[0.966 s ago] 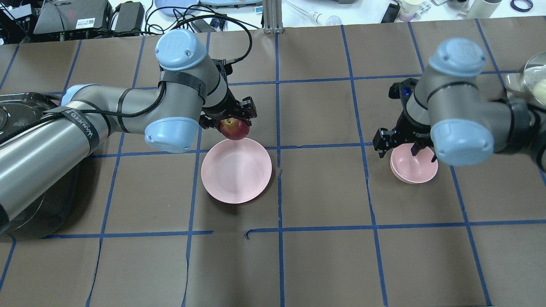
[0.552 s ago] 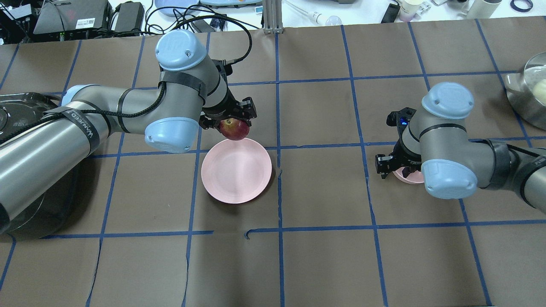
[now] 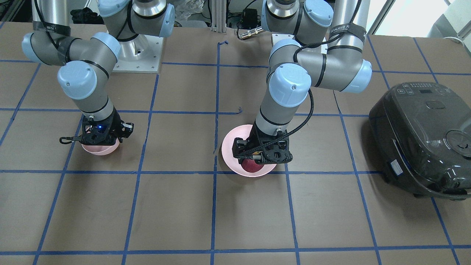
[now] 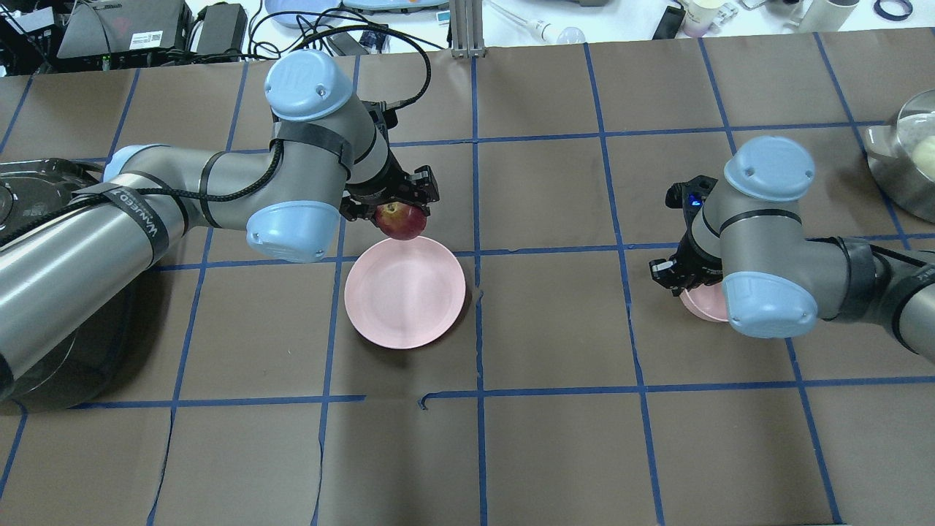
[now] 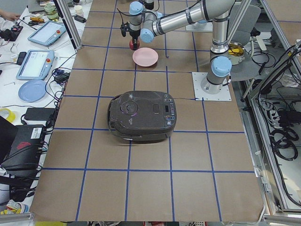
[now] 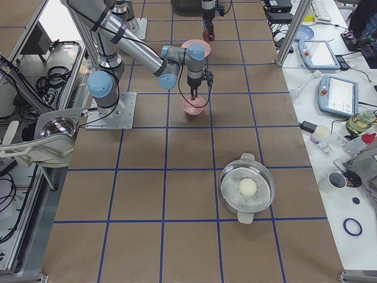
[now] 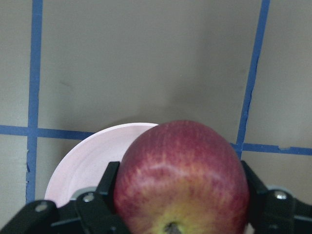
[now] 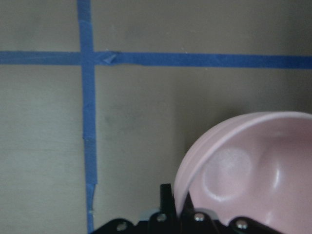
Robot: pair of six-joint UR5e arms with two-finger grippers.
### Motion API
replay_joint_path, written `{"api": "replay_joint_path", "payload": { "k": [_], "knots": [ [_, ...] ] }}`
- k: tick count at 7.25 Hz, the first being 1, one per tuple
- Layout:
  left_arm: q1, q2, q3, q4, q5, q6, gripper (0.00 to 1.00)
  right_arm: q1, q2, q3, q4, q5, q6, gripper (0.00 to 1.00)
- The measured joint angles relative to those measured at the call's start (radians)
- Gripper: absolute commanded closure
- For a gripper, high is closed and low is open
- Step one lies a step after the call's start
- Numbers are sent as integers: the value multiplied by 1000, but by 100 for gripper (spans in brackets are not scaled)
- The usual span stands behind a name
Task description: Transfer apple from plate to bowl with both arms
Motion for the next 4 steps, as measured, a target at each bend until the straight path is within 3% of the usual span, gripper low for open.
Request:
{"api": "replay_joint_path", "payload": {
  "k": [3,4],
  "knots": [
    [0,0,0,-1,0,0,95,206,16,-71,-7,59,46,100],
    [0,0,0,-1,0,0,95,261,26,-76,-21,117,59,100]
  ]
}}
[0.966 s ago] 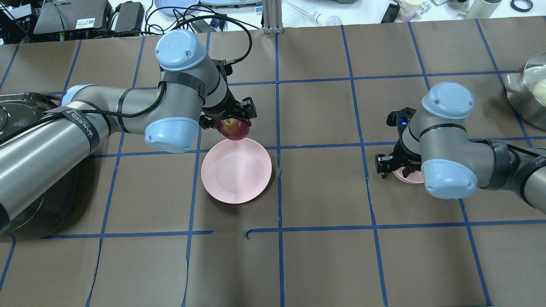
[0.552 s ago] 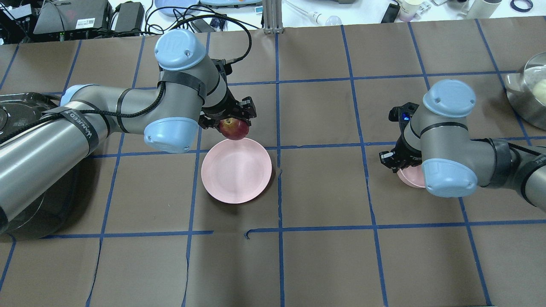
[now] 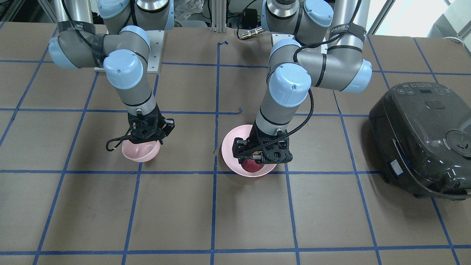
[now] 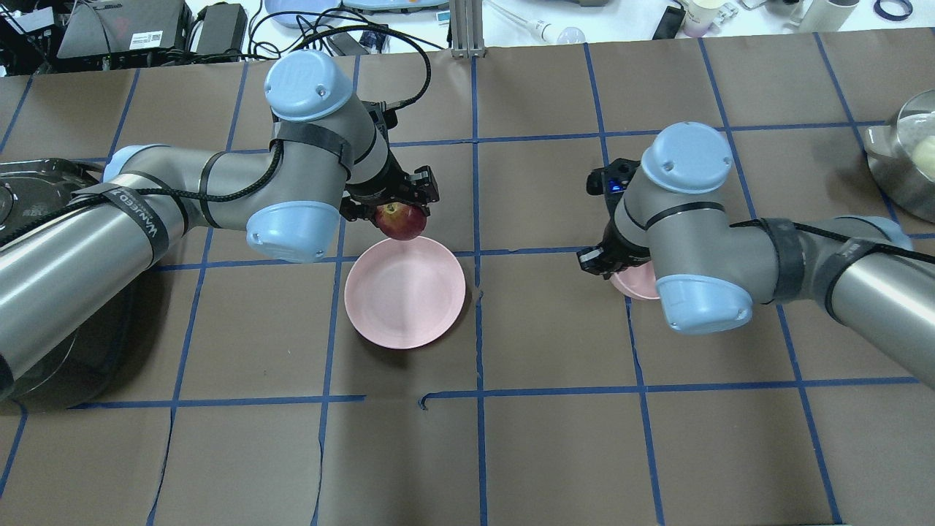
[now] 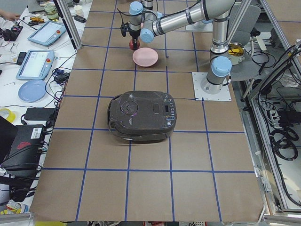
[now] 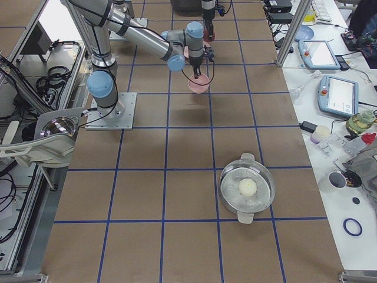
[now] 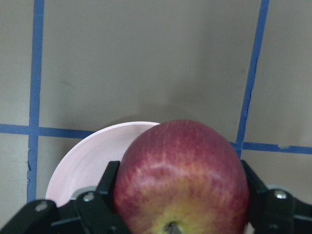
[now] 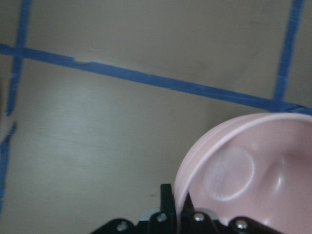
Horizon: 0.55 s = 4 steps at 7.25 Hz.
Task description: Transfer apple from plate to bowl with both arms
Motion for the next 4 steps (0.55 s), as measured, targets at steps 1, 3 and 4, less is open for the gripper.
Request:
{"api": "replay_joint_path", "payload": {
  "k": [1,3,4],
  "knots": [
    [1,-1,1,0,0,0,95,39,14,-2,-19,61,14,36],
    [1,-1,1,1,0,0,95,69,34,0,-33,101,67,0],
    [2,-1,1,1,0,0,95,72,34,-5,-34,106,87,0]
  ]
}}
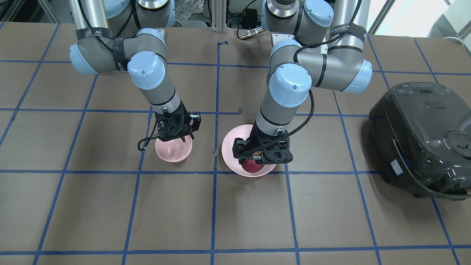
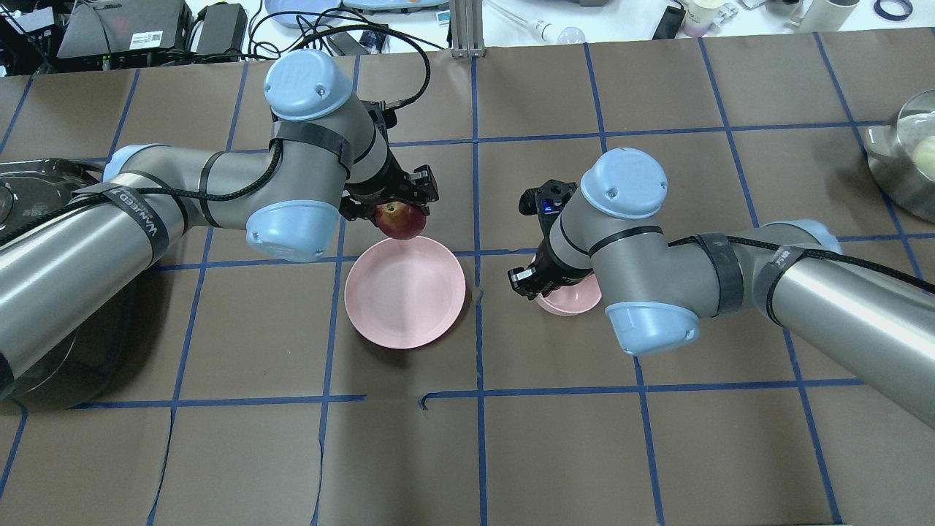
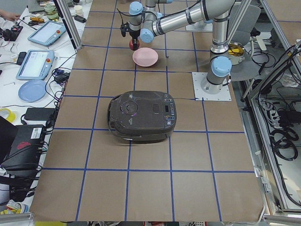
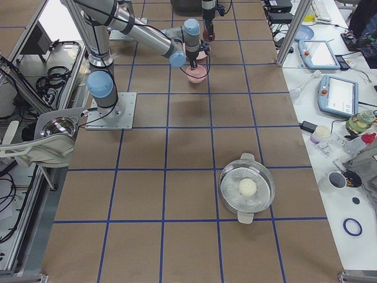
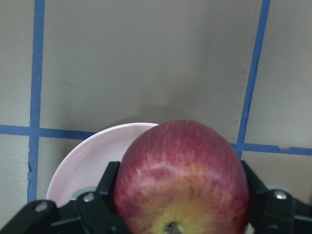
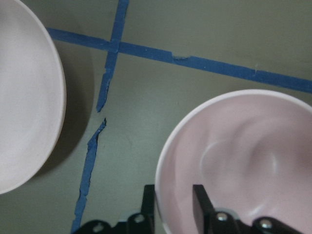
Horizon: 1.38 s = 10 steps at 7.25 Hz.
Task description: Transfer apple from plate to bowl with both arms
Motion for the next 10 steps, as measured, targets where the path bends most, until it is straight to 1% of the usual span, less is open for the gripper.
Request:
{"api": "replay_joint_path", "payload": {
  "k": [1,2,3,5,6,7,8,9,10],
  "knots": [
    [1,0,0,0,0,0,95,-5,-4,-24,7,1,11,0],
    [0,1,0,0,0,-1,95,-22,-9,-87,53,0,14,0],
    [-5,1,-1,2,-4,-8,95,-47,-13,-190,164,-3,14,0],
    [-28,-11,5,15,-25,-77,95,-114,-15,-459,512,-25,12,0],
    [-65,-21,19,20,-21,-143,95,-146,-19,-576,676,-62,8,0],
    [-115,-29,47,17,-8,-219,95,-173,-34,-664,822,-114,6,0],
    [-162,-36,78,15,0,-298,95,-192,-65,-711,939,-161,8,0],
    [-201,-46,104,15,4,-366,95,-200,-110,-723,1018,-188,21,0],
    [-240,-66,121,18,7,-440,95,-203,-150,-710,1055,-208,45,0]
  ]
}}
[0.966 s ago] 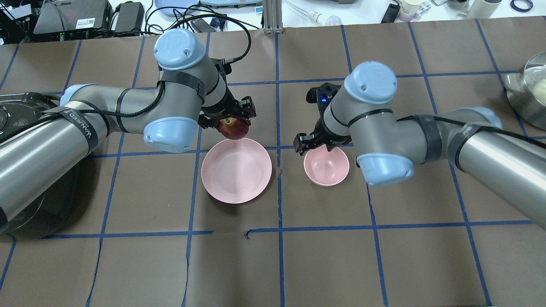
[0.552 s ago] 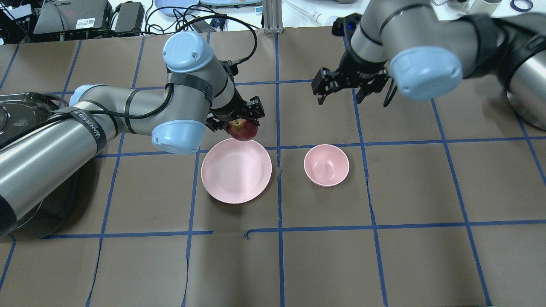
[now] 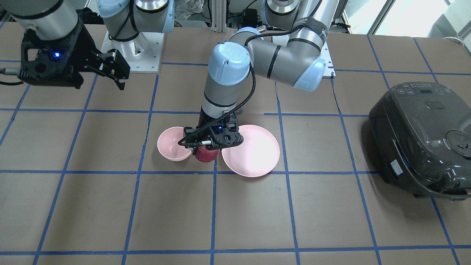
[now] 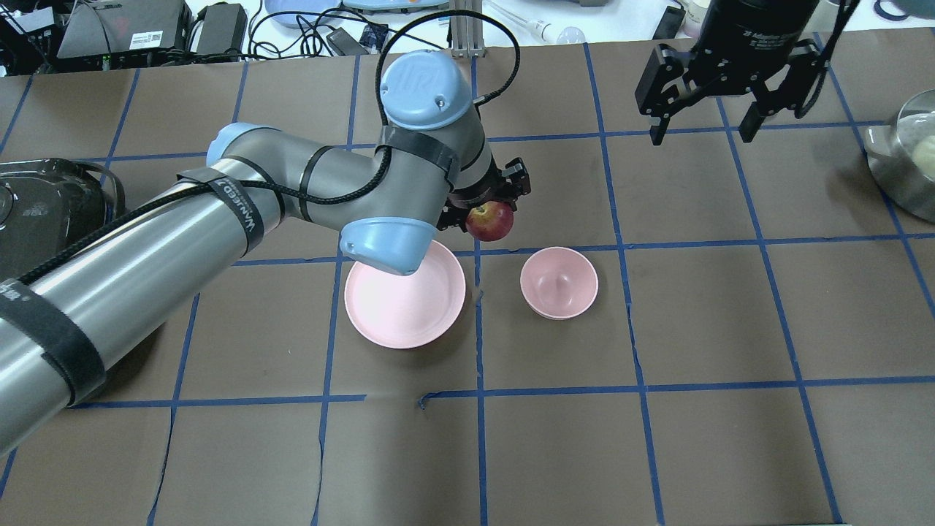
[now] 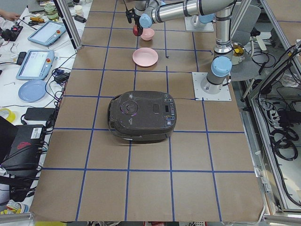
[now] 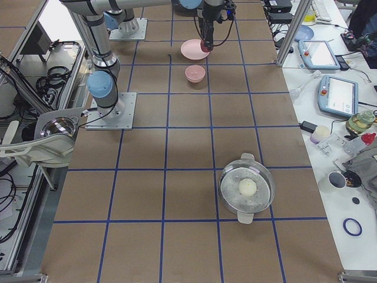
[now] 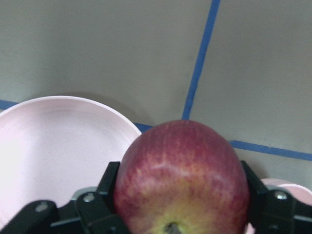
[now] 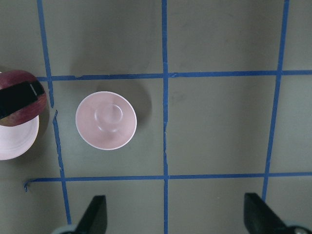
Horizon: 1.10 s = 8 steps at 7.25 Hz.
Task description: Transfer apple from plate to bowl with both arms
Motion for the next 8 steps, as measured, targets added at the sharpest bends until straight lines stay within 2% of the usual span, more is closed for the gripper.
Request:
{"api": "replay_joint_path", "payload": {
  "k": [2,4,5,6,7,8],
  "knots": [
    [-99,-48,21,17,32,-146,95,2,-41,40,3,-30,31,0],
    [-155,-95,45,29,43,-237,95,2,-53,70,-71,-30,38,0],
    [-166,-117,49,31,40,-257,82,1,-62,98,-126,-30,38,0],
    [-171,-131,51,31,33,-265,35,1,-70,118,-162,-31,37,0],
    [-174,-137,51,32,30,-266,13,1,-73,127,-187,-30,38,0],
    [-175,-139,48,31,29,-266,0,2,-74,133,-209,-28,39,0]
  ]
}}
